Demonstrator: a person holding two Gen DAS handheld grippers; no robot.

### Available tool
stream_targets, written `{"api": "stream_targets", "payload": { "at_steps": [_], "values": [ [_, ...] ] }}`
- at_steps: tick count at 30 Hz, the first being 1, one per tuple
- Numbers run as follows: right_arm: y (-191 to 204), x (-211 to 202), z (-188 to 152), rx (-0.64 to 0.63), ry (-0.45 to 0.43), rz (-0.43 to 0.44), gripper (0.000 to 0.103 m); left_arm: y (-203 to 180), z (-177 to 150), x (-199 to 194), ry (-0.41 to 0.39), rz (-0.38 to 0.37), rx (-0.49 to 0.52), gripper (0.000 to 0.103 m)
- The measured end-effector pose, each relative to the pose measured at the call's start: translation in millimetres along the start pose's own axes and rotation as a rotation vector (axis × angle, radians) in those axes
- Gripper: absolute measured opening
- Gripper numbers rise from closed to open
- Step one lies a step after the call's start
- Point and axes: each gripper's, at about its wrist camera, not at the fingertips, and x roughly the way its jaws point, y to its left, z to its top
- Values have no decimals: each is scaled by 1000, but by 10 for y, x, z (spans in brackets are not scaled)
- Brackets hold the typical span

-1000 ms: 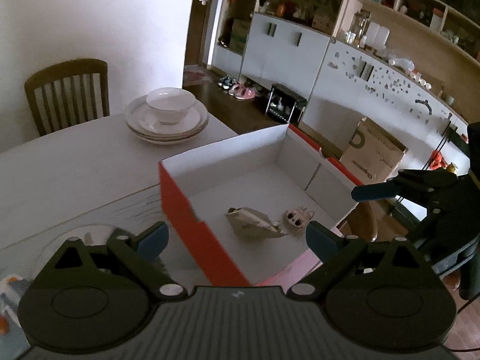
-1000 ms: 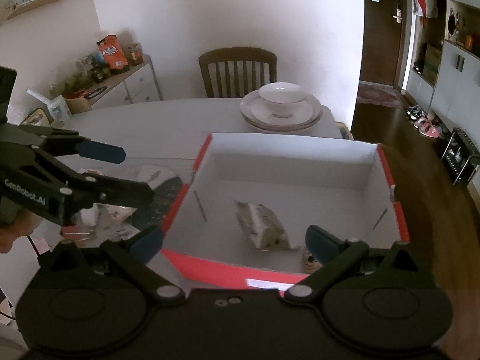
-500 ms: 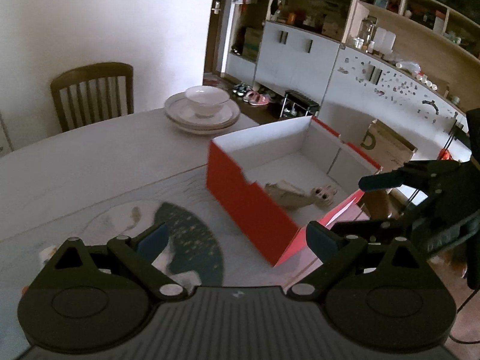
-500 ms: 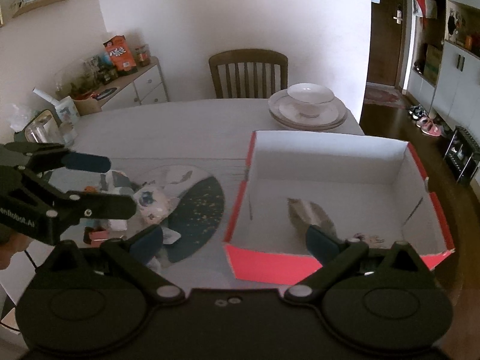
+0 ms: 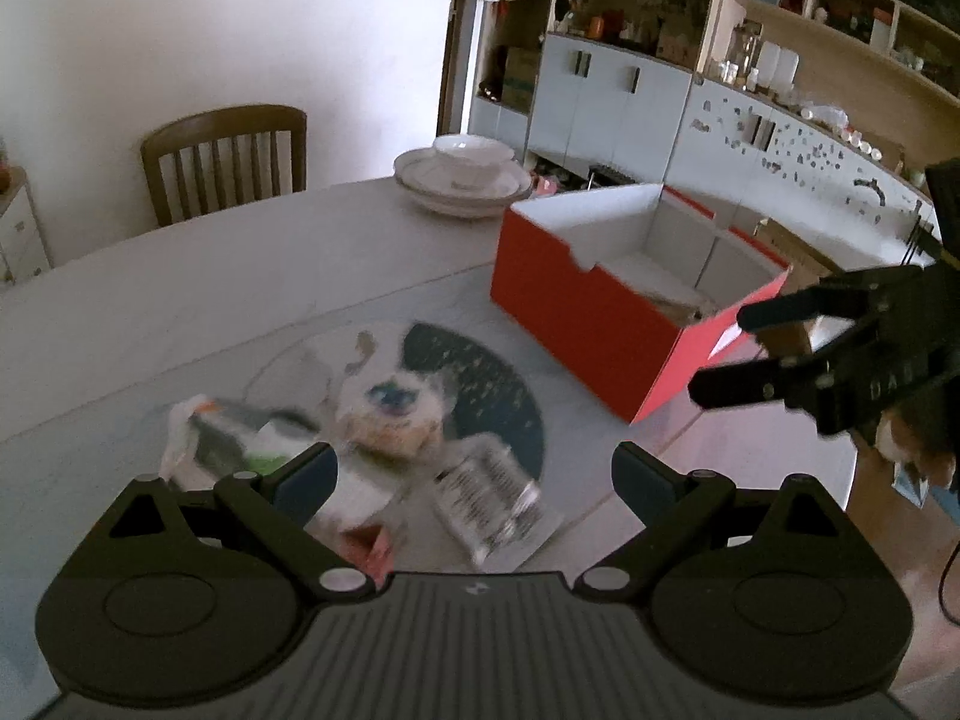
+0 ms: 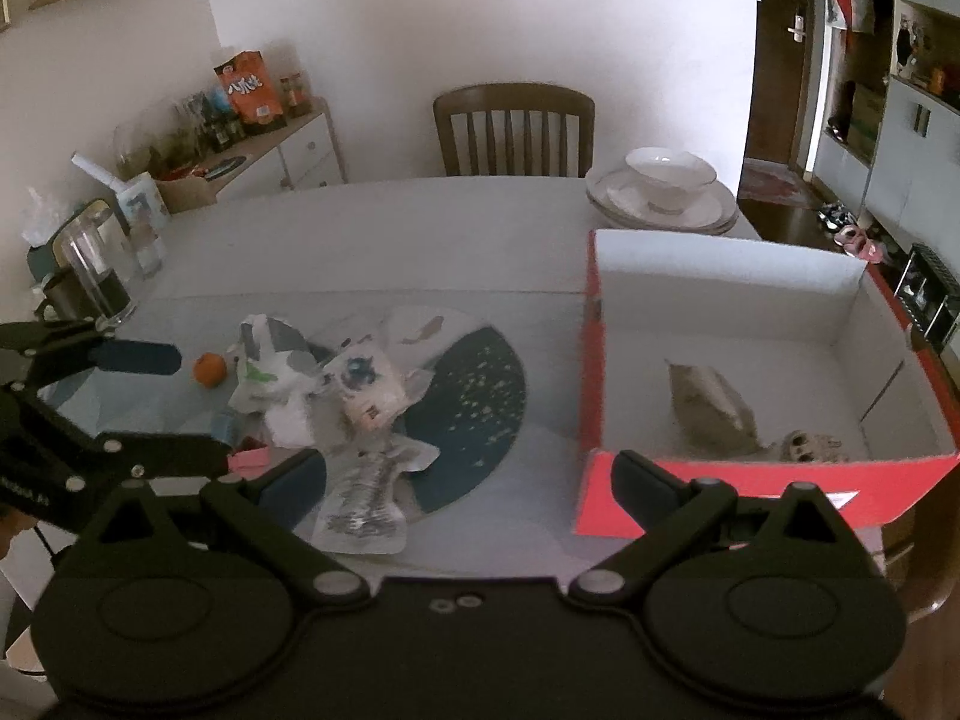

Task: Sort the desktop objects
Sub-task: 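Withdraw both tools from the box back over the table, then grasp the pink square pad with the left tool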

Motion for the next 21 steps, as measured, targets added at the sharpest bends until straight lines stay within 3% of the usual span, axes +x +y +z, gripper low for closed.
{"api": "stream_targets", "payload": {
  "at_steps": [10,21],
  "values": [
    [363,224,-151,-1,5,-54,102,350,-422,-114,35,-15,76,98],
    [688,502,-286,-41,23,-73,102,669,-843,-158,64,-124,207,98]
  ]
}}
